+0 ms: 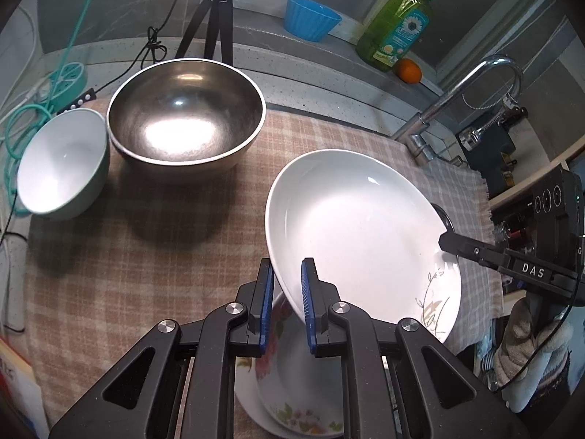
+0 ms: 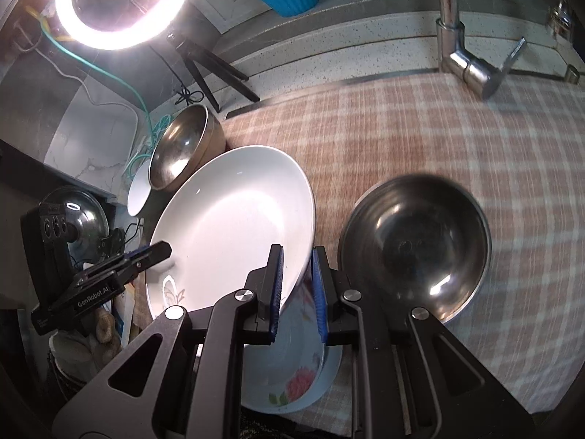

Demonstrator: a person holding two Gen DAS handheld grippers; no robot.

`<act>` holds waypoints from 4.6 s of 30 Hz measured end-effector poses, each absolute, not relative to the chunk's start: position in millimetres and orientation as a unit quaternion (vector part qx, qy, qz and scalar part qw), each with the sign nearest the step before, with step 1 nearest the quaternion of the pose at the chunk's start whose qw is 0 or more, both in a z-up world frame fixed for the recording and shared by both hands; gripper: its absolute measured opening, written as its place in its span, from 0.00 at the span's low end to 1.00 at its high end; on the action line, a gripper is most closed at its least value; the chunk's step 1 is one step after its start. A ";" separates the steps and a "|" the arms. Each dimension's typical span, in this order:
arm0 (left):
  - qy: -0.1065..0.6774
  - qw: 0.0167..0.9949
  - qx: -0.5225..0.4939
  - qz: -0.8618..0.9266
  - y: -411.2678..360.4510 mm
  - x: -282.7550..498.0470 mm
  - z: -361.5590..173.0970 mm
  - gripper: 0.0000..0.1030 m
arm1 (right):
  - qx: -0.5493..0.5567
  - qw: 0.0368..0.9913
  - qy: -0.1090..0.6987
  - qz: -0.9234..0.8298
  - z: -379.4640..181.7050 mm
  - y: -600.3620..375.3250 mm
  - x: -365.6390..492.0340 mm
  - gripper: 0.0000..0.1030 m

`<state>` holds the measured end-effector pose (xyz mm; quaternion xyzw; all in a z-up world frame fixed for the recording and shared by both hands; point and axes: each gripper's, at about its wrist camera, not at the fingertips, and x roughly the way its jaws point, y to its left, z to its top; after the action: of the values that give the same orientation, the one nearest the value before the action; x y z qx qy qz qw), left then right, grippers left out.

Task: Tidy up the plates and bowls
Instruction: 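Lift the white plate with the left gripper toward the plate stack, then lower the white plate onto the floral plates and open the left gripper, then move the left gripper to the rim of the large stainless steel bowl, then close the left gripper on the steel bowl rim and lift it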

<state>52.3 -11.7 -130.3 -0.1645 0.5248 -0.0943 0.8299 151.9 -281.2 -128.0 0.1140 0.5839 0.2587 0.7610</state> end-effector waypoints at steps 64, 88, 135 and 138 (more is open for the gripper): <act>0.557 0.811 -0.135 -0.119 -2.5 4.7 -140.4 0.17 | 0.049 0.785 0.577 0.219 -126.9 -270.2 73.3 0.41; 0.511 0.844 -0.149 -0.066 98.7 86.1 -117.2 0.17 | 0.069 0.794 0.541 0.268 -96.0 -189.9 117.5 0.41; 0.555 0.818 -0.141 -0.052 127.5 193.5 -148.2 0.17 | 0.136 0.734 0.614 0.256 -165.0 -97.7 227.6 0.24; 0.557 0.817 -0.138 -0.053 125.9 194.4 -149.3 0.15 | 0.135 0.735 0.614 0.255 -165.5 -97.3 227.9 0.22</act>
<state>194.4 125.9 -149.3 -0.1376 0.5575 -0.0529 0.8170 227.9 -97.3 -165.5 0.1354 0.6138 0.2550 0.7347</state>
